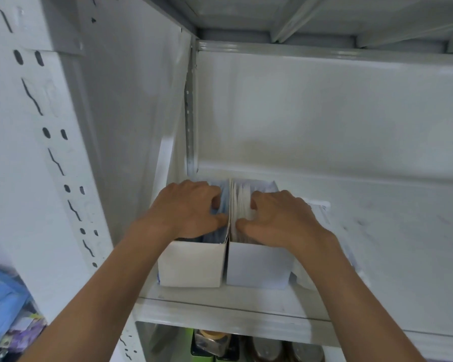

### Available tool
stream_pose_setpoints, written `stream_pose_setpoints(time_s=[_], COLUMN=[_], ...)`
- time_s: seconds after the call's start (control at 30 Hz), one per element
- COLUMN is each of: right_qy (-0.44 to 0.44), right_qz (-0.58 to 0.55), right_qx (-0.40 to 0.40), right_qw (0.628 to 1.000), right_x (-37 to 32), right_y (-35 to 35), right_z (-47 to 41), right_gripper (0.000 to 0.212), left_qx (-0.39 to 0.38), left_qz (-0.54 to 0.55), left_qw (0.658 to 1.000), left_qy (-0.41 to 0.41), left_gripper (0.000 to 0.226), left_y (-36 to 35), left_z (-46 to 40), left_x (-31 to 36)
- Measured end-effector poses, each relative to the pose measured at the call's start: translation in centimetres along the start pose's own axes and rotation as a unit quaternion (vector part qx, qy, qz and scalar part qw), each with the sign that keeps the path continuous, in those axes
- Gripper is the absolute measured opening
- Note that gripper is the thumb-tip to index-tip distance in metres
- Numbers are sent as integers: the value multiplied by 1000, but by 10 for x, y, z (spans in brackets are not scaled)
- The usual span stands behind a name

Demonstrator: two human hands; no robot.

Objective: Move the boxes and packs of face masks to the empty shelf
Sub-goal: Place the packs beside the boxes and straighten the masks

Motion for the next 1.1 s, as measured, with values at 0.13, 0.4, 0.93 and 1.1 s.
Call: stream_pose_setpoints(time_s=[0.13, 0.4, 0.93, 1.1], right_qy=[-24, -56, 63, 77], right_qz=[-44, -179, -140, -141], right_qx=[-19, 110, -18, 121], right_qw=[999, 976, 988, 980], right_x=[-5, 15, 10, 0], right_y=[-4, 13, -9, 6], right_z=[-4, 9, 17, 20], right_gripper=[32, 31, 67, 61], left_qx=[14, 62, 61, 65], left_qz=[36, 165, 148, 64], left_qw=[999, 983, 987, 994], left_qy=[11, 44, -2, 60], left_gripper=[15, 9, 32, 31], left_y=[-3, 11, 3, 7], left_z=[-3, -1, 13, 14], left_x=[-2, -20, -4, -14])
Point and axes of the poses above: each hand's wrist, its own z-axis away from the middle knuckle, its own y-axis out of the back of the hand, x = y × z, the point moved 6 cm from there along -z, towards the middle knuckle
